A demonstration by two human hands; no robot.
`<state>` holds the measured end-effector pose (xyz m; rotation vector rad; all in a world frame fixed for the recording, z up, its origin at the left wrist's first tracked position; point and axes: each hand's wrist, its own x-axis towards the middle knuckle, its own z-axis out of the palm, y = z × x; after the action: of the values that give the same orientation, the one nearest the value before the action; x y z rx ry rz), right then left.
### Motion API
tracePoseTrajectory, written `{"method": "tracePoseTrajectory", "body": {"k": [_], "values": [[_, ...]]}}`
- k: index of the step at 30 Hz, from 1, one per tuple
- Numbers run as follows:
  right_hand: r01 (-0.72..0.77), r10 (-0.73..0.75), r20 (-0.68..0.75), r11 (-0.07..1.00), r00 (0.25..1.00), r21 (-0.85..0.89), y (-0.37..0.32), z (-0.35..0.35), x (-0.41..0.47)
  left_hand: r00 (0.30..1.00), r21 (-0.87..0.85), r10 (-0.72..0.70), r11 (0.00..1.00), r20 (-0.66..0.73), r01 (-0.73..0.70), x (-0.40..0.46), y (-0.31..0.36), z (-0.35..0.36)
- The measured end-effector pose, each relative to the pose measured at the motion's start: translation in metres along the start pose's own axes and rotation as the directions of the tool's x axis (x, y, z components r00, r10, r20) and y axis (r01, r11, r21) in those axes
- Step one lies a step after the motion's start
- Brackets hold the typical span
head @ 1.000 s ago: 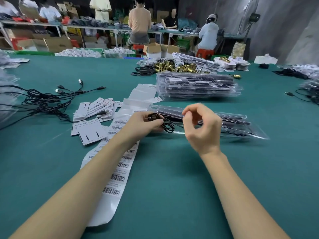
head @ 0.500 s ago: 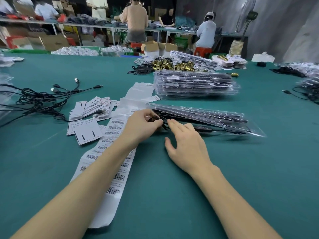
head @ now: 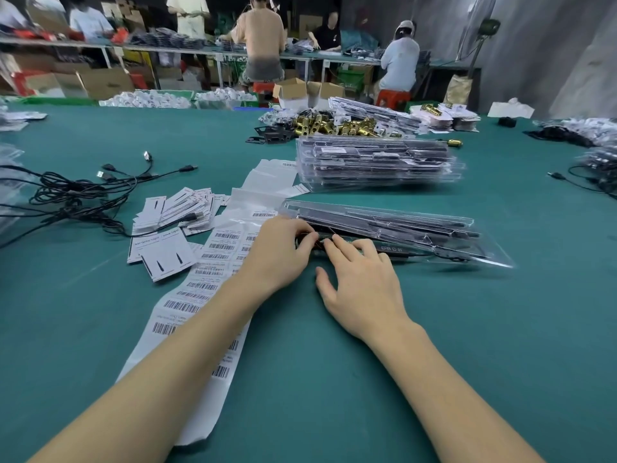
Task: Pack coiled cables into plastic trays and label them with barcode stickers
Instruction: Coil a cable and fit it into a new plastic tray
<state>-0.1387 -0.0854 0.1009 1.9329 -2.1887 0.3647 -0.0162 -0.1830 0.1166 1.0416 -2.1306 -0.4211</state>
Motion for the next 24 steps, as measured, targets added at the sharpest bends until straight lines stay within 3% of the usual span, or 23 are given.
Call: {"method": "tracePoseTrajectory", "body": {"k": [6,10,18,21,24], "values": [[0.002,0.001,0.049,0.998,0.999,-0.057,-0.002,-0.002,0.0,0.998,-0.022,0.011,1.0,-0.056,-0.012,-0.004,-0.001,0.003],[0.026,-0.019,0.084,0.996,0.996,-0.082,-0.003,-0.003,0.001,0.999,0.01,0.034,0.999,-0.019,-0.034,-0.003,-0.003,-0.003],[0.029,-0.015,0.105,0.991,0.994,-0.13,-0.003,-0.007,0.002,0.971,0.19,0.177,0.96,0.163,-0.207,-0.004,-0.008,-0.012],[0.035,-0.022,0.091,0.989,0.996,-0.142,-0.004,-0.008,0.003,0.955,0.345,0.179,0.903,0.235,-0.255,-0.006,-0.012,-0.014],[0.036,-0.026,0.078,0.991,0.997,-0.127,-0.006,-0.008,0.002,0.947,0.381,0.181,0.883,0.266,-0.275,-0.006,-0.014,-0.014]]}}
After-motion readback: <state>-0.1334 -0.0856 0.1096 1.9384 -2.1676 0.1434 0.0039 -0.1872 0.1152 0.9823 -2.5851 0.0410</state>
